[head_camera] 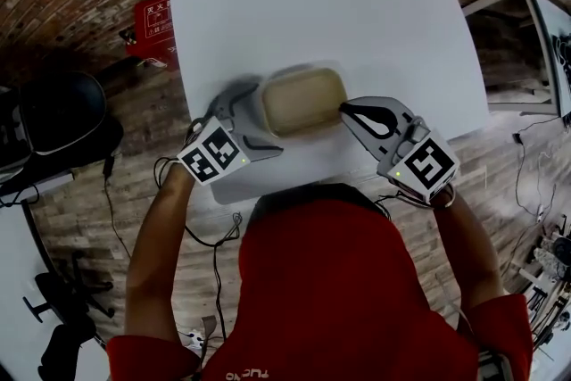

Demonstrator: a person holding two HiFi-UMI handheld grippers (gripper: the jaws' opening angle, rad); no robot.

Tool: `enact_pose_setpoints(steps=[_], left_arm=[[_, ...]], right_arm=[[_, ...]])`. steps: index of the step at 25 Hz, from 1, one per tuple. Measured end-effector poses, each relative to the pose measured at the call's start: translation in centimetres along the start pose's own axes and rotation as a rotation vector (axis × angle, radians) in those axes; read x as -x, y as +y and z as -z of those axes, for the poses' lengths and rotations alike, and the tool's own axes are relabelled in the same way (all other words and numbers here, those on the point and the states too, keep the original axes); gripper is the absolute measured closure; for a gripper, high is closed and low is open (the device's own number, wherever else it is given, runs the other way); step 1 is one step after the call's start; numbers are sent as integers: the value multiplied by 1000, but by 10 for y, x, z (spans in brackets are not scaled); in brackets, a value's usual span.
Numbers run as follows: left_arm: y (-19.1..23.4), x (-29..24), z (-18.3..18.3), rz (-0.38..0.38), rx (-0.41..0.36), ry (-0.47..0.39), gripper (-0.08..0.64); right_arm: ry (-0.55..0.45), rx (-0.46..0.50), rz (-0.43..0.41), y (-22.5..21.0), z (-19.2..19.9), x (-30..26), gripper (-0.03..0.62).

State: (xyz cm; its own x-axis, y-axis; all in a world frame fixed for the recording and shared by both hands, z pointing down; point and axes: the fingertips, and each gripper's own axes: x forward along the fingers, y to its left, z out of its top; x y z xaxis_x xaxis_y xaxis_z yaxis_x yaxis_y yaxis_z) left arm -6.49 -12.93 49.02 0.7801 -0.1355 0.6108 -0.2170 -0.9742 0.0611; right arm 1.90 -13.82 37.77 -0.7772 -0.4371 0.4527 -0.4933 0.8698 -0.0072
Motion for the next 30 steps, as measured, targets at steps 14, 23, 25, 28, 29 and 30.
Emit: enact_pose_setpoints(steps=[14,23,25,28,29,30], left_arm=[[4,-11,-5,100,-39,71,14],[3,-22,-6,122,-39,101,14],[3,-23,-3,118,-53,128,15],[5,-25,0,100,-81,162,17],[6,-26,-1,94,-83,163,18],[7,-26,-1,87,-82,160,19]], right_arm=[[1,-25,37,0,4,-4,561],[45,18,51,-9,18,9,561],[96,101,44,-13,23,9,560],[206,278,-2,-10,40,9,556],[235,339,-23,-8,47,8,537],[265,398,-43,-7,53,6,468]])
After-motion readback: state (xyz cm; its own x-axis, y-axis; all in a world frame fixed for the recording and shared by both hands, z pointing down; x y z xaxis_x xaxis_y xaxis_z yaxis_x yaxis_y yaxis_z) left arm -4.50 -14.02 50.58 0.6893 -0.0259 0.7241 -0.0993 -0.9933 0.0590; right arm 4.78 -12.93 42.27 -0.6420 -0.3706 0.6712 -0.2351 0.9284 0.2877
